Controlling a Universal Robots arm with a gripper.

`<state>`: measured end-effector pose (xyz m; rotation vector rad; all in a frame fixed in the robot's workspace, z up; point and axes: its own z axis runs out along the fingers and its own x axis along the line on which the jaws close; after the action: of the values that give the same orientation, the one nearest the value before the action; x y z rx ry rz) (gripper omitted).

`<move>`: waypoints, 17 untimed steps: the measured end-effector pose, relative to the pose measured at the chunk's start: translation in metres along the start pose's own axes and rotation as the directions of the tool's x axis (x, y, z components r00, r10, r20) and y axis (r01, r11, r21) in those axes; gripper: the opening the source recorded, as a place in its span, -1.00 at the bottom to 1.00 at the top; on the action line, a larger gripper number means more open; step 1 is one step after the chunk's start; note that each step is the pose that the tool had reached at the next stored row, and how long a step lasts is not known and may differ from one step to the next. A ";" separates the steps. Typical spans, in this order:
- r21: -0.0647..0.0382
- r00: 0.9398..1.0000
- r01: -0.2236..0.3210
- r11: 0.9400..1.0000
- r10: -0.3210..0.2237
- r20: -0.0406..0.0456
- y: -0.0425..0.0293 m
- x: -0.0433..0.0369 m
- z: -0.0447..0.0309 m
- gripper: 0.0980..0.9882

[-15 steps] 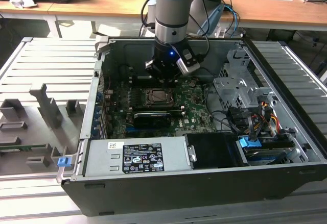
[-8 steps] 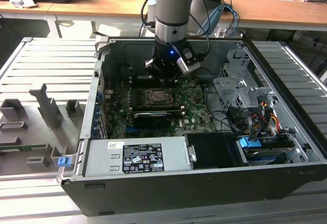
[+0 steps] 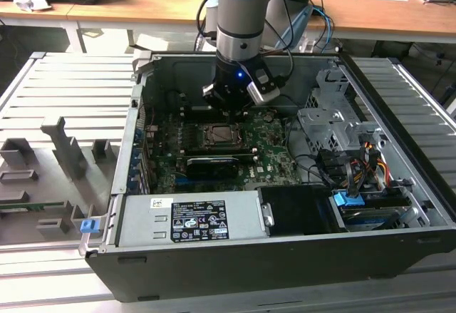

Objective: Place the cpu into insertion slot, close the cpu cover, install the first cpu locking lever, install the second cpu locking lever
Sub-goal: 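Install the second cpu locking lever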

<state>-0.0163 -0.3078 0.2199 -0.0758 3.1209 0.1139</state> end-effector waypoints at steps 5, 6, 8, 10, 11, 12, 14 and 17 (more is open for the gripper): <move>0.000 1.000 0.000 1.000 0.000 0.000 -0.0012 0.0001 -0.0001 -0.98; 0.000 1.000 0.000 1.000 0.000 0.000 -0.0015 0.0001 -0.0001 -0.98; 0.000 1.000 0.000 1.000 0.000 0.000 -0.0018 0.0001 -0.0001 -0.98; 0.000 1.000 0.000 1.000 0.000 0.000 -0.0022 0.0001 -0.0002 -0.98; 0.000 1.000 0.000 1.000 0.000 0.000 -0.0024 0.0001 -0.0002 -0.98; 0.000 1.000 0.000 1.000 0.000 0.000 -0.0024 0.0001 -0.0002 -0.98; 0.000 1.000 0.000 1.000 0.000 0.000 -0.0028 0.0001 -0.0002 -0.98; 0.000 1.000 0.000 1.000 0.000 0.000 -0.0037 0.0002 -0.0003 -0.98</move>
<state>-0.0163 -0.3115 0.2199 -0.0758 3.1209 0.1139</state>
